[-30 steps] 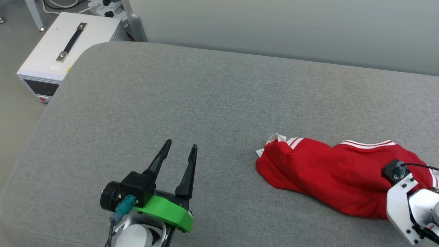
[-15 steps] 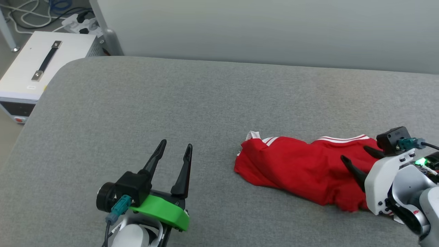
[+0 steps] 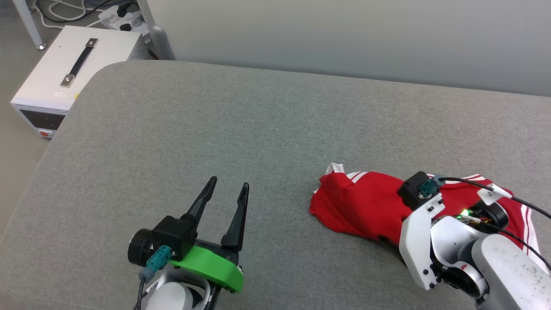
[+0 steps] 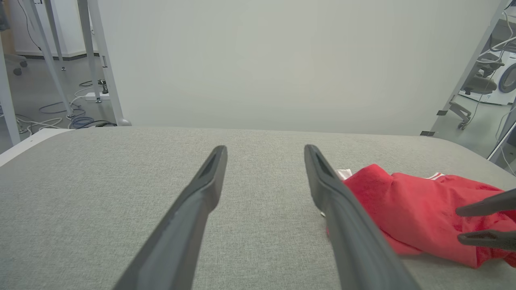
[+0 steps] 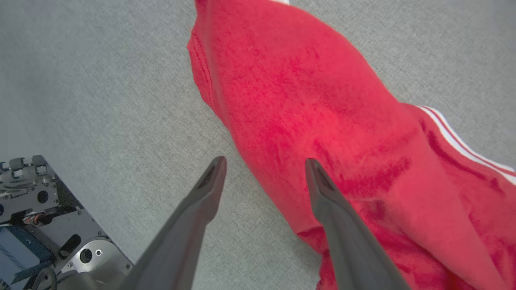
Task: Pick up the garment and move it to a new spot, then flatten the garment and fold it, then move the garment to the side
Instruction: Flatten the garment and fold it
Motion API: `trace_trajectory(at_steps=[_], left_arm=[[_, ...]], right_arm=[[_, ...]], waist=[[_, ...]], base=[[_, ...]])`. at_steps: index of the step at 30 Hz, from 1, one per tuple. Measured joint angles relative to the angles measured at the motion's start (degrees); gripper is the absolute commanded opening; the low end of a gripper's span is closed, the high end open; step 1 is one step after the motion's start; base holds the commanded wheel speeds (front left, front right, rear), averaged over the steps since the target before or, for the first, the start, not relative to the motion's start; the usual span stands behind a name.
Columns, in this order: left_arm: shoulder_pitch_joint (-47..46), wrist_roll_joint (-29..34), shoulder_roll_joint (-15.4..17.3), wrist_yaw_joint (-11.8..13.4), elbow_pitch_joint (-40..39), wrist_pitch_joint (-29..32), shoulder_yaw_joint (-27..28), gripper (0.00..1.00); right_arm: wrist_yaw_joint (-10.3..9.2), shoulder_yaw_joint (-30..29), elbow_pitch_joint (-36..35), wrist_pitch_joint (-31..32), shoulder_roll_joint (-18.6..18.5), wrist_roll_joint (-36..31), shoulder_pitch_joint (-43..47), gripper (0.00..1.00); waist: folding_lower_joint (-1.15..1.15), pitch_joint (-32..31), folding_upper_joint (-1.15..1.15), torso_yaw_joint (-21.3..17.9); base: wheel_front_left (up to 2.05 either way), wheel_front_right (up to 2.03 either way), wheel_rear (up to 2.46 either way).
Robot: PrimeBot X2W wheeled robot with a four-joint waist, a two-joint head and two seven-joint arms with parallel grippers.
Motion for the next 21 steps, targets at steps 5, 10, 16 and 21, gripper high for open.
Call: trace_trajectory(at_steps=[5, 10, 16, 21], left_arm=[[-0.1, -0.1, -0.1, 0.0, 0.3, 0.0, 0.1, 1.00], [-0.2, -0.2, -0.2, 0.0, 0.5, 0.0, 0.1, 1.00], [-0.2, -0.2, -0.2, 0.0, 0.8, 0.0, 0.3, 1.00], [-0.2, -0.2, -0.2, 0.0, 1.1, 0.0, 0.4, 1.00]], right_arm=[[0.00, 2.3, 7.4, 3.1, 0.1, -3.1, -2.9, 1.00], [0.00, 3.0, 13.8, 3.7, 0.6, -3.4, -3.4, 1.00], [-0.02, 6.9, 16.4, 0.9, -0.1, -2.0, -5.0, 0.00], [-0.09, 12.2, 13.3, -1.3, -2.2, 2.8, -5.6, 0.00]], waist=[[0.00, 1.0, 0.00, 2.7], [0.00, 1.9, 0.00, 5.0], [0.00, 2.5, 0.00, 6.0], [0.00, 1.8, 0.00, 4.9]], base=[[0.00, 0.00, 0.00], [0.00, 0.00, 0.00], [0.00, 0.00, 0.00], [0.00, 0.00, 0.00]])
